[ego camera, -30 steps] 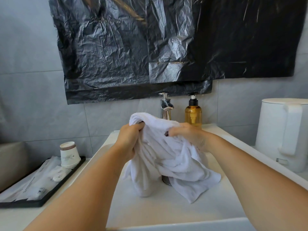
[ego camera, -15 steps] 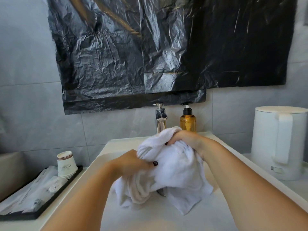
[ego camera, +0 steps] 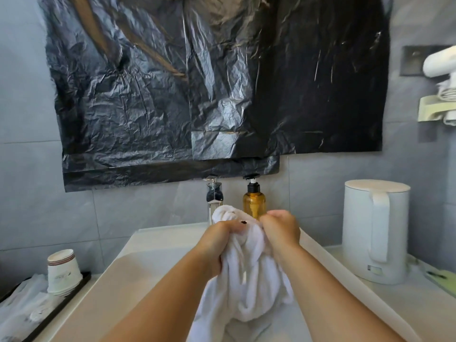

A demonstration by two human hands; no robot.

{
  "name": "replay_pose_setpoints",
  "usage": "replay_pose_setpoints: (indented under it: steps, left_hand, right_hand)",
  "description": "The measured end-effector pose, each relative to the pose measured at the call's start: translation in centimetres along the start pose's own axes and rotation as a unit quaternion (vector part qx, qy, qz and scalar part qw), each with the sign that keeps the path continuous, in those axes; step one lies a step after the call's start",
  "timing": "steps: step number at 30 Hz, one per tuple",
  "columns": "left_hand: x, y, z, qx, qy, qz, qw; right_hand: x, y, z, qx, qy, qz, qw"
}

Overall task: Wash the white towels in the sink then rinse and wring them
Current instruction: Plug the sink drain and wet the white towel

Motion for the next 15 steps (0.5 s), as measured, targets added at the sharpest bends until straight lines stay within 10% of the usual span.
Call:
replay_pose_setpoints:
  steps: [4, 8, 15]
  left_hand:
    - [1.8, -0.5, 3.4, 0.025, -0.053, -0.069, 0.996]
    - [3.6, -0.8, 6.4, 0.053, -0.115, -0.13, 0.983]
    - [4.8, -1.2, 9.7, 0.054, -0.16, -0.203, 0.964]
  right_hand:
    - [-1.7, 3.2, 3.0, -0.141, -0.071, -0.038, 0.987]
    - [0.1, 7.2, 5.6, -0.296, 0.042, -0.218, 0.929]
    - [2.3, 7.5, 7.7, -0.322, 0.109, -0.357, 0.87]
Point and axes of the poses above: each hand's wrist, its own z-axis towards the middle knuckle, its own x-axis out of the palm, y = z × x, the point moved 3 cm from there along z, towards the middle knuckle, and after that the axes turned 4 degrees about -y, right-handed, at the moved point
